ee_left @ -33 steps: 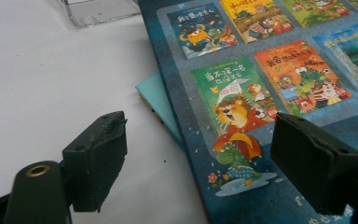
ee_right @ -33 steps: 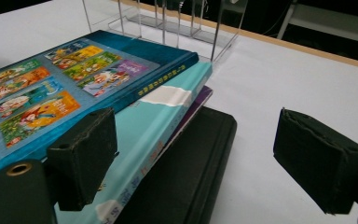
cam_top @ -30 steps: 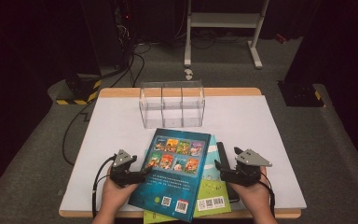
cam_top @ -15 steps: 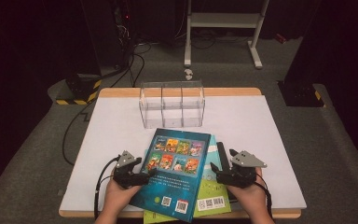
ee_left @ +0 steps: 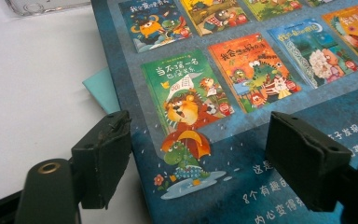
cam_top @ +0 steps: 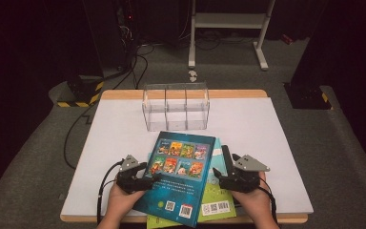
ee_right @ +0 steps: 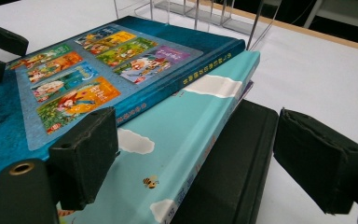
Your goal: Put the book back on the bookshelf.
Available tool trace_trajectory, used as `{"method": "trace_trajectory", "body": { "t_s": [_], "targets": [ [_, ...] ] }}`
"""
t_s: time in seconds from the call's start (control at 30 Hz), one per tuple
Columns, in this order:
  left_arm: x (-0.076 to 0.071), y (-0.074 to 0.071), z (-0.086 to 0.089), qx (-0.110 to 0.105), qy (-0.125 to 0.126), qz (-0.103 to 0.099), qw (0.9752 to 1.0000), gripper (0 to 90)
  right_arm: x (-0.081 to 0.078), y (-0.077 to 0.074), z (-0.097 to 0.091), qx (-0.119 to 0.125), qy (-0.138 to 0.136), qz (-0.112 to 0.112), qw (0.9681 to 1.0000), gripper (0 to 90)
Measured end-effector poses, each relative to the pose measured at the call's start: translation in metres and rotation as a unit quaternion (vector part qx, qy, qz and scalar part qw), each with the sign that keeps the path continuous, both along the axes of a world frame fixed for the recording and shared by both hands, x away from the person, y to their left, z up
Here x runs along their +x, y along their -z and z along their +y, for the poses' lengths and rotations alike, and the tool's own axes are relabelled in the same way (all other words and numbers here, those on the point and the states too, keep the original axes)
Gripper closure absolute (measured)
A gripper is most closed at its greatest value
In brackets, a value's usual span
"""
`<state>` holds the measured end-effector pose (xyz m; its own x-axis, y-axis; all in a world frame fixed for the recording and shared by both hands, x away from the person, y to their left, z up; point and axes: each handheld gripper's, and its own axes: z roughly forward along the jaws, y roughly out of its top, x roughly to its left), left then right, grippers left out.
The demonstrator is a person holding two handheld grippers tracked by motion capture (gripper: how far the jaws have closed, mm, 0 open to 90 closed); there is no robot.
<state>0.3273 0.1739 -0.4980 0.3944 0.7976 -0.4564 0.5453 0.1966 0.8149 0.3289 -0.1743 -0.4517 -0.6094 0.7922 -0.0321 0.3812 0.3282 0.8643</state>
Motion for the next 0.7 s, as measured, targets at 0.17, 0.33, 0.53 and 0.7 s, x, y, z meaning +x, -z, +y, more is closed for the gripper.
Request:
{"method": "trace_trajectory", "body": {
  "t_s": [0.17, 0.33, 0.53, 0.7],
  "targets": [
    [0.000, -0.001, 0.000, -0.002, -0.003, 0.002, 1.0000, 25.1, 0.000, 0.000, 0.002, 0.002, -0.001, 0.002, 1.0000, 13.7],
    [-0.002, -0.002, -0.001, 0.001, 0.003, 0.004, 1.0000, 27.8, 0.000, 0.000, 0.002, 0.004, 0.000, 0.002, 1.0000, 13.9],
    [-0.004, -0.003, -0.006, 0.004, 0.011, 0.001, 0.9999, 29.2, 0.000, -0.001, 0.002, 0.007, 0.002, 0.003, 1.0000, 14.3],
    [-0.007, -0.004, -0.013, 0.007, 0.020, -0.003, 0.9998, 29.9, -0.001, -0.001, 0.002, 0.009, 0.003, 0.004, 0.9999, 15.0]
  ]
}}
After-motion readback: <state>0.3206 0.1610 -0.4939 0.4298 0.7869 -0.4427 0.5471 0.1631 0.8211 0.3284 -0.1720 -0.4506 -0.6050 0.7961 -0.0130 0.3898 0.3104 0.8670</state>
